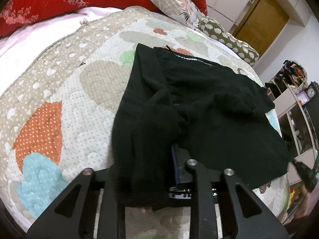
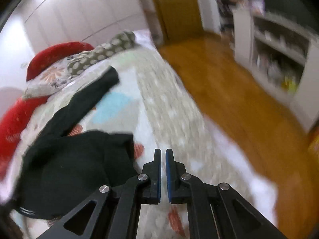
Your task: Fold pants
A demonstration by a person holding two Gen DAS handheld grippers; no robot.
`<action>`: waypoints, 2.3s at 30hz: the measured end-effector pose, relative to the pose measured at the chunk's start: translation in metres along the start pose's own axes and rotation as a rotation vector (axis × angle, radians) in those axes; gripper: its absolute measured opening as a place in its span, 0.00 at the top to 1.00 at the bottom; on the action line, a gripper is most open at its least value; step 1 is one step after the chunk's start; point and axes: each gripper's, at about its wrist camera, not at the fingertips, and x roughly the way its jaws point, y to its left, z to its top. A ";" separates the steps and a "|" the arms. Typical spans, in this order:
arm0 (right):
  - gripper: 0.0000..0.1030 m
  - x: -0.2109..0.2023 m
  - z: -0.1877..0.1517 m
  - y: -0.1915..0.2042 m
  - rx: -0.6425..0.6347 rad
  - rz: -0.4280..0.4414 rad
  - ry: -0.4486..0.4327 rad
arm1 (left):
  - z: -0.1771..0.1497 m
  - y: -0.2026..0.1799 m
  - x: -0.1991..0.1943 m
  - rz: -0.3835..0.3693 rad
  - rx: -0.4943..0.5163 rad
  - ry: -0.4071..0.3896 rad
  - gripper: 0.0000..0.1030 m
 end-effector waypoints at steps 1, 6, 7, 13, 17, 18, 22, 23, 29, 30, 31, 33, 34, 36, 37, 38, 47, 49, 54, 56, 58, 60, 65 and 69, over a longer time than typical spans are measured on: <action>0.90 -0.003 -0.004 -0.009 0.056 0.050 0.000 | -0.001 0.000 0.000 -0.002 0.000 -0.001 0.75; 0.49 -0.029 -0.029 -0.013 0.116 0.193 -0.031 | -0.005 0.004 -0.001 -0.015 -0.018 0.010 0.75; 0.46 -0.026 -0.031 -0.006 0.102 0.216 -0.001 | -0.005 0.005 -0.002 -0.016 -0.018 0.010 0.75; 0.51 0.010 -0.037 0.029 0.029 0.207 -0.003 | -0.009 0.003 0.000 -0.074 -0.061 -0.003 0.42; 0.88 0.015 -0.034 0.044 0.011 0.255 -0.010 | -0.008 -0.008 0.002 -0.077 -0.014 0.000 0.70; 0.88 0.008 -0.033 0.043 0.014 0.259 -0.029 | -0.006 -0.008 0.000 -0.069 -0.004 0.000 0.86; 0.89 -0.035 -0.031 0.034 0.008 0.288 -0.092 | -0.002 -0.002 -0.020 -0.102 0.016 -0.022 0.87; 0.89 -0.043 -0.028 0.032 0.006 0.292 -0.102 | -0.001 -0.001 -0.029 -0.135 0.022 -0.020 0.87; 0.89 -0.069 -0.034 0.015 -0.041 0.224 -0.087 | -0.017 -0.004 -0.039 -0.154 0.084 0.034 0.87; 0.88 -0.060 -0.037 0.012 -0.044 0.200 -0.056 | -0.021 -0.002 -0.033 -0.143 0.082 0.051 0.87; 0.88 -0.046 -0.040 0.010 -0.046 0.174 -0.003 | -0.026 -0.001 -0.025 -0.113 0.080 0.073 0.87; 0.82 -0.029 -0.048 0.005 -0.053 0.102 0.086 | -0.034 -0.002 -0.017 -0.067 0.092 0.086 0.85; 0.76 -0.025 -0.050 0.004 -0.055 0.084 0.101 | -0.037 -0.002 -0.020 -0.062 0.093 0.069 0.84; 0.64 -0.033 -0.049 0.002 -0.055 0.064 0.071 | -0.042 0.000 -0.028 -0.045 0.093 0.045 0.76; 0.55 -0.038 -0.047 0.002 -0.057 0.037 0.053 | -0.043 0.002 -0.033 -0.029 0.095 0.040 0.74; 0.54 -0.044 -0.044 0.004 -0.069 0.002 0.023 | -0.044 0.005 -0.037 -0.013 0.093 0.038 0.64; 0.54 -0.063 -0.028 0.071 -0.240 0.091 -0.071 | -0.038 0.005 -0.075 0.053 0.130 -0.044 0.56; 0.54 -0.054 -0.033 0.094 -0.270 0.192 -0.037 | -0.035 0.004 -0.087 0.070 0.136 -0.079 0.56; 0.54 -0.025 -0.058 0.152 -0.382 0.309 0.053 | -0.028 0.000 -0.086 0.048 0.133 -0.090 0.56; 0.54 -0.012 -0.068 0.174 -0.421 0.346 0.089 | -0.026 -0.005 -0.074 0.048 0.138 -0.078 0.56; 0.54 -0.001 -0.075 0.191 -0.443 0.371 0.117 | -0.026 -0.010 -0.060 0.060 0.137 -0.059 0.56; 0.54 0.005 -0.081 0.202 -0.469 0.369 0.129 | -0.028 -0.012 -0.047 0.074 0.134 -0.045 0.56; 0.53 0.034 -0.098 0.220 -0.521 0.337 0.199 | -0.030 -0.010 -0.020 0.111 0.130 -0.020 0.56; 0.52 0.035 -0.102 0.230 -0.608 0.288 0.189 | -0.025 -0.006 -0.010 0.099 0.128 0.000 0.56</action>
